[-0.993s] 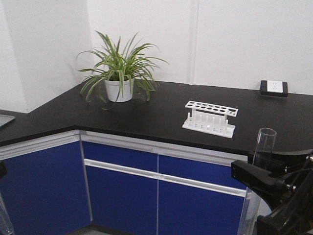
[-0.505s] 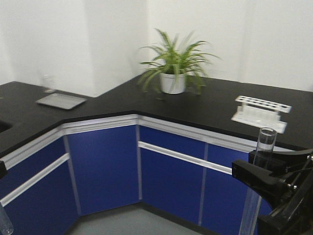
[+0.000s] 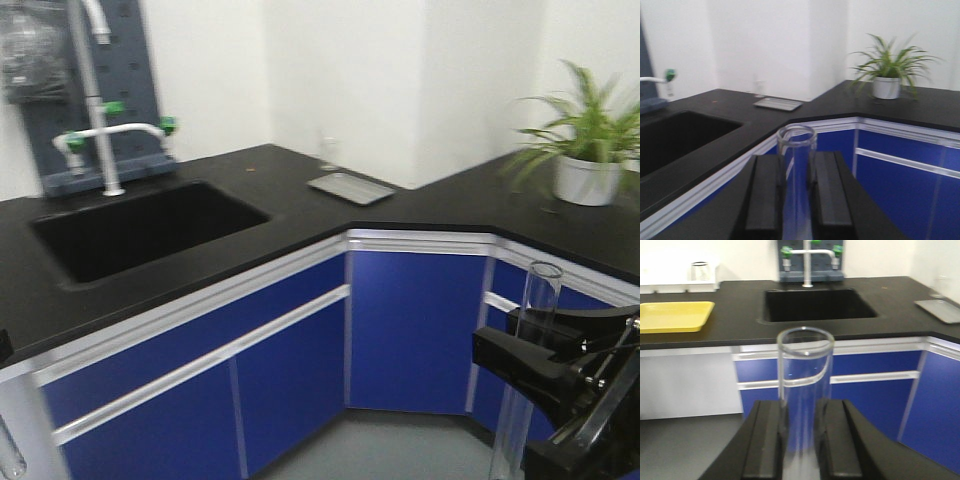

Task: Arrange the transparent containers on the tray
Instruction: 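Drive the base to the counter with the yellow tray, holding both tubes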

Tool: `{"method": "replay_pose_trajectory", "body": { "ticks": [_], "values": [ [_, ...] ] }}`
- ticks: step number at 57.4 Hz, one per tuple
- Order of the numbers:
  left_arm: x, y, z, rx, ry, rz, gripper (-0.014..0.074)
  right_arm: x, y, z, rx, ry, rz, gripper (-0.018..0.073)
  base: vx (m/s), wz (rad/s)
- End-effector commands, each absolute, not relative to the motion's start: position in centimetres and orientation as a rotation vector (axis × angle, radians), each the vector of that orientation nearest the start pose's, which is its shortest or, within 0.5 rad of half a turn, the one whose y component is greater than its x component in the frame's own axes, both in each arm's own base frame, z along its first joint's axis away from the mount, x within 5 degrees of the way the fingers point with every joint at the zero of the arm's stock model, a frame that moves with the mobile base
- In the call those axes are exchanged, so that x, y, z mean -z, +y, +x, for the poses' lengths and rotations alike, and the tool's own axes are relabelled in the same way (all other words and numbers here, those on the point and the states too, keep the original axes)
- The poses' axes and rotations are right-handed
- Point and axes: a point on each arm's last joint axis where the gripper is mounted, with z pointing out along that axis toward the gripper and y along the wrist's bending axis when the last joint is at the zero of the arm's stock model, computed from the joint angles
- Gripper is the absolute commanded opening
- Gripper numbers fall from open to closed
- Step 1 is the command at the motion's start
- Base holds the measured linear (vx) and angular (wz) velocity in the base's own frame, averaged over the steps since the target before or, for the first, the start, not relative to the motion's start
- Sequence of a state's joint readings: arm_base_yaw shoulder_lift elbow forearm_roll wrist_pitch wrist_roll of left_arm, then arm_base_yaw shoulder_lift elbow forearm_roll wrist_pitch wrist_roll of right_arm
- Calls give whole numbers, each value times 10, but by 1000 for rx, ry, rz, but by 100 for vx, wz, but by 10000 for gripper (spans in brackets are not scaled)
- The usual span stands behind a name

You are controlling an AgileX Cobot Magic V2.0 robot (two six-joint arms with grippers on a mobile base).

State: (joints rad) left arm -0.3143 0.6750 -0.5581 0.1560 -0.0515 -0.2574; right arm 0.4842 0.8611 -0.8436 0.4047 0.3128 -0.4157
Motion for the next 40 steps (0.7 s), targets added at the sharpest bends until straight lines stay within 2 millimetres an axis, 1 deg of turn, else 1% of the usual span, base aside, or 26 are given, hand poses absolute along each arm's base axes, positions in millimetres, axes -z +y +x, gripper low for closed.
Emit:
{"method": "replay_pose_trajectory", "body": {
  "ticks": [1,18,40],
  "values": [
    [-367,-46,136,368,1428,162,135,-403,90,156,-418,1615,-490,114,-6,68],
    [-367,-46,136,368,1428,162,135,-403,90,156,-418,1616,-490,114,0,60],
    [-367,-46,136,368,1428,162,135,-403,90,156,-418,1616,-490,114,12,46]
  ]
}}
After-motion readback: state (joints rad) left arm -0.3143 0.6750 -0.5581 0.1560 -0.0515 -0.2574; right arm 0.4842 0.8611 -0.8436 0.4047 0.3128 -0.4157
